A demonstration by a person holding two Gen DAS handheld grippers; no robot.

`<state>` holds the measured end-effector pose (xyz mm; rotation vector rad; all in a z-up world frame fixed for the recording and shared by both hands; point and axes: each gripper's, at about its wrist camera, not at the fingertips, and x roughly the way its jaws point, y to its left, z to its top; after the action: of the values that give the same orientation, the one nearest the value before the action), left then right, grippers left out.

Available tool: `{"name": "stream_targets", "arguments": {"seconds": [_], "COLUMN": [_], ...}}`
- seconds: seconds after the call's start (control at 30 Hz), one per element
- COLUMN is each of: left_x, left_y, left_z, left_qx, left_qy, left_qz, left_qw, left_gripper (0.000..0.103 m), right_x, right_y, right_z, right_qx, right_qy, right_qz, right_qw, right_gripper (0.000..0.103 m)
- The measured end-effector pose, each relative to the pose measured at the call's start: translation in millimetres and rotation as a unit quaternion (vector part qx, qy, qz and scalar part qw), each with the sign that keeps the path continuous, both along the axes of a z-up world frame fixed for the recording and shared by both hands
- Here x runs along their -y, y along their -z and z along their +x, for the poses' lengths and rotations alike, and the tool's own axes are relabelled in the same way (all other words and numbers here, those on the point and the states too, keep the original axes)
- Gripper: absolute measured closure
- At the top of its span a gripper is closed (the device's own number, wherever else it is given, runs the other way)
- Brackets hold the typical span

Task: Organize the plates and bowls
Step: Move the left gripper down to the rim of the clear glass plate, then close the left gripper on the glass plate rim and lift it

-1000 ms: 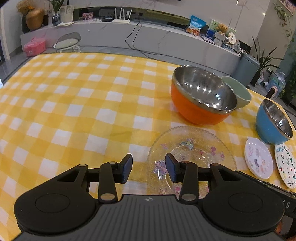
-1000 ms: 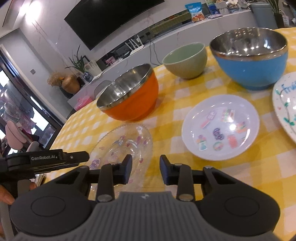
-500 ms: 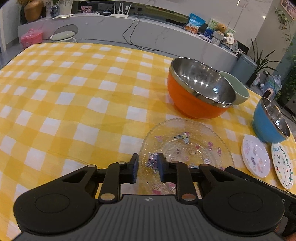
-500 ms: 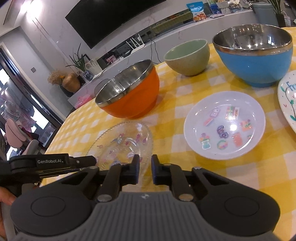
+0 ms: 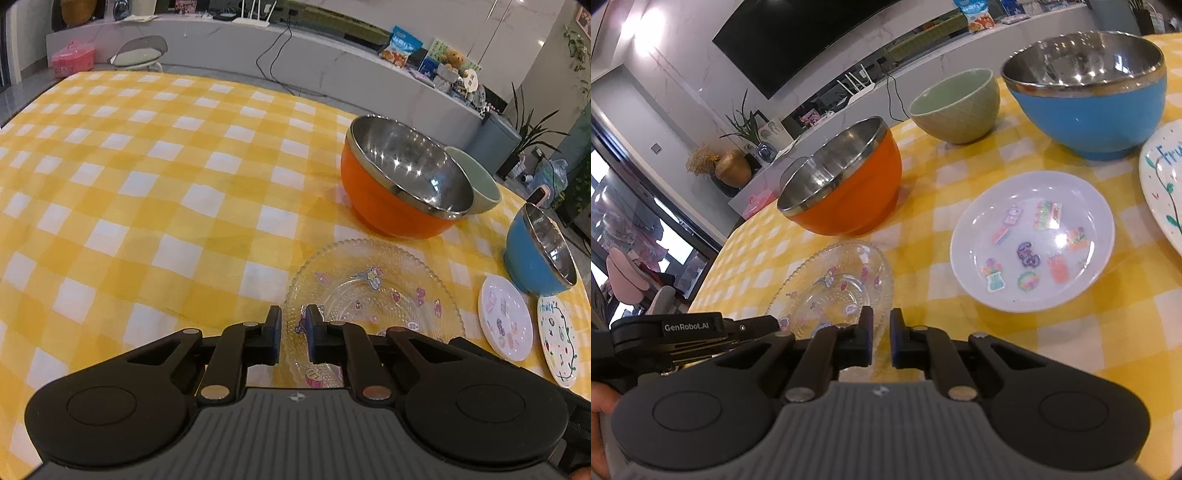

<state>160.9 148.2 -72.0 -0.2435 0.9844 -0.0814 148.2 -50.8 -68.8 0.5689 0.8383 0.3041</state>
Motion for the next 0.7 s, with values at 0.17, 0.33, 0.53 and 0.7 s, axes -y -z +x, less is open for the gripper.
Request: {"name": "stream_targets", "arguments": {"seconds": [0.17,0.33,0.53,0.7], "left_x": [4.8,17.5,33.0,41.8], "left_y": [-4.7,-8.5,-12.0,-14.4], "left_z": [-5.4,-17.4,-33.5,-49.7], "left_qx": [-0.023,-0.037,-0.059,-0.078], "left_qy": [-0.008,-0.011,-0.010,-0.019], "left_qz": [-0.004,0.016,0.013,0.013], "left_qw": [0.9997,0.9991,0.9981,0.9967], "left_gripper": [0.094,0.097,0.099,0.101], "right_x": [8.4,15.3,29.4,41.6], "right_y": [-1.0,-5.1,-8.4,-11.3], "right_z": [-1.7,-9.1,-24.4,-39.6], "right_qx": [-0.018,-0.031,-0.057,-0.076], "right_qy": [0.013,0.019,0.028,0.031], "right_qz": [0.012,0.014,0.014,0.015], "right_qw": [1.000,0.999,0.998,0.997], "right_gripper": [0.098,0.099,0.099,0.099]}}
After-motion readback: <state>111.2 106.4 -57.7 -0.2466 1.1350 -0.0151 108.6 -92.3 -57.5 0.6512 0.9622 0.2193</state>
